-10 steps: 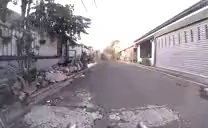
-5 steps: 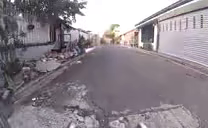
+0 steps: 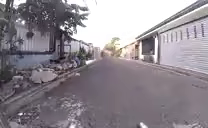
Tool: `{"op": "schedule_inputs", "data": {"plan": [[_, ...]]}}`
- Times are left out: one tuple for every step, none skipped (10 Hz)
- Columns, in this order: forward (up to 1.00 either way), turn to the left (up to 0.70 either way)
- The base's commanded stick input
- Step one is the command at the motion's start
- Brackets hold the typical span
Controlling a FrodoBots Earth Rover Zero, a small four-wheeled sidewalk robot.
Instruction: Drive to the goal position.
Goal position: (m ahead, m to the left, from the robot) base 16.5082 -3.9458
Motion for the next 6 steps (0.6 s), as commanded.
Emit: {"op": "schedule_inputs", "data": {"plan": [[0.7,0.0],[0.7,0.0],[0.7,0.0],[0.7,0.0],[0.7,0.0],[0.7,0.0]]}}
